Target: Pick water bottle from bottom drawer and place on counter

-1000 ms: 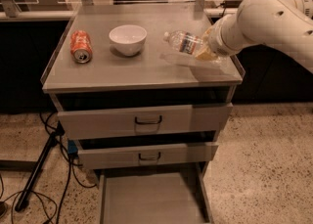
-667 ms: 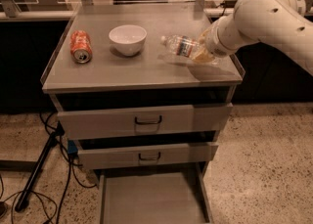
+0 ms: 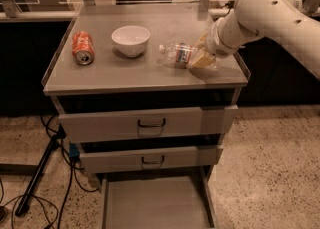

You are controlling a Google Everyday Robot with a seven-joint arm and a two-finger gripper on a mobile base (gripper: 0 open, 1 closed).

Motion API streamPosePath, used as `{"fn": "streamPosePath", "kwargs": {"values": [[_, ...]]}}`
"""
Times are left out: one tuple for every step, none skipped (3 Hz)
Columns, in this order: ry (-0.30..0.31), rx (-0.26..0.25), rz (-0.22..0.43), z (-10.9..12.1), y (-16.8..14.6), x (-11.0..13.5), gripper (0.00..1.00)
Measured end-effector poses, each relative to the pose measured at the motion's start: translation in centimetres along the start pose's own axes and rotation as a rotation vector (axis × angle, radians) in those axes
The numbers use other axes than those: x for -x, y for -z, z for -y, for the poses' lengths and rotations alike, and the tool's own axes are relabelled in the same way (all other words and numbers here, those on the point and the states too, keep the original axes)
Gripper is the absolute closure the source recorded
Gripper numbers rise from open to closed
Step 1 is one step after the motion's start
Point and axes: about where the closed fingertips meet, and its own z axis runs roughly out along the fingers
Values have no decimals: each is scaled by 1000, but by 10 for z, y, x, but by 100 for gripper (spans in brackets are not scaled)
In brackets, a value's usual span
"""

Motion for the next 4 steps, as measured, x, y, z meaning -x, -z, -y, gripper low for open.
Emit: {"fn": "streamPosePath", "kwargs": {"values": [[22, 61, 5, -10, -8, -1, 100], [24, 67, 5, -11, -9, -1, 100], [24, 67, 5, -11, -9, -1, 82], [24, 67, 5, -11, -9, -1, 57]]}}
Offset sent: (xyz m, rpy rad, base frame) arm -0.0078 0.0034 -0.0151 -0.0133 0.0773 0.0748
